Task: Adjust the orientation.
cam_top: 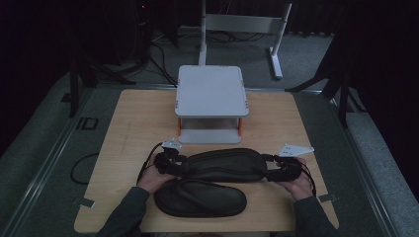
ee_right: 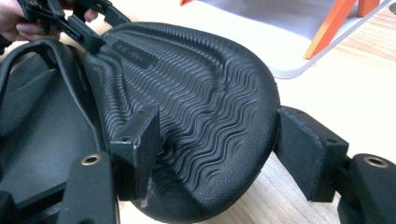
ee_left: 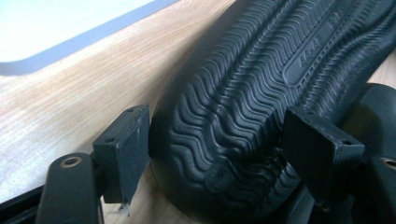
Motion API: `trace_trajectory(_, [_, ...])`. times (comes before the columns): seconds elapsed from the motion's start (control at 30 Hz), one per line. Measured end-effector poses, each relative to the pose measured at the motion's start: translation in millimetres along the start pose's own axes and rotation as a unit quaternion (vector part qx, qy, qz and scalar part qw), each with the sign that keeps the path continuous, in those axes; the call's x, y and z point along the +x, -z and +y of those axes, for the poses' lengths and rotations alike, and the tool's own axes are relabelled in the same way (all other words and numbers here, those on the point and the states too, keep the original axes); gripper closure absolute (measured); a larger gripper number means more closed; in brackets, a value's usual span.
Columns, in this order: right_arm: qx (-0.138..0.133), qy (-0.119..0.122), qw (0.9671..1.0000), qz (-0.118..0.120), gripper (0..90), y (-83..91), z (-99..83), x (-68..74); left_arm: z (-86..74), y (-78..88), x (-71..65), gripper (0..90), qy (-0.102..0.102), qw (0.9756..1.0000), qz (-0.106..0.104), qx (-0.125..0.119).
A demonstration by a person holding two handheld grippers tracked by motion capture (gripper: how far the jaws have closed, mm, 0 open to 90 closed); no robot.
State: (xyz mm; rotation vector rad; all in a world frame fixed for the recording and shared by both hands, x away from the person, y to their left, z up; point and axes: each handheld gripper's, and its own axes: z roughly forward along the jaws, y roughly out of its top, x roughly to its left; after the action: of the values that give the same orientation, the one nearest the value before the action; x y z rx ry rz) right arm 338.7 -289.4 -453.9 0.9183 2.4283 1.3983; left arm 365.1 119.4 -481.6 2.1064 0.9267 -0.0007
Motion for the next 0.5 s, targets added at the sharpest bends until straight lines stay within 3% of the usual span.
trace_trajectory(0.27, [-0.008, -0.005, 0.9999, -0.010, 34.4, -0.3, 3.3, 1.2, 3.6, 4.3, -6.3, 27.0, -0.012, 0.9998, 0.014, 0.002])
trace_trajectory(0.37, [-0.021, -0.010, 0.9995, -0.023, 41.0, 2.0, 4.2, 0.4, 4.4, 7.2, -7.1, 30.6, -0.013, 0.9998, 0.015, -0.008])
trace_trajectory(0.5, [-0.024, 0.006, 0.9989, -0.041, 42.9, 2.8, 6.0, 2.0, 5.2, 9.5, -6.7, 36.9, -0.011, 0.9994, 0.022, -0.022])
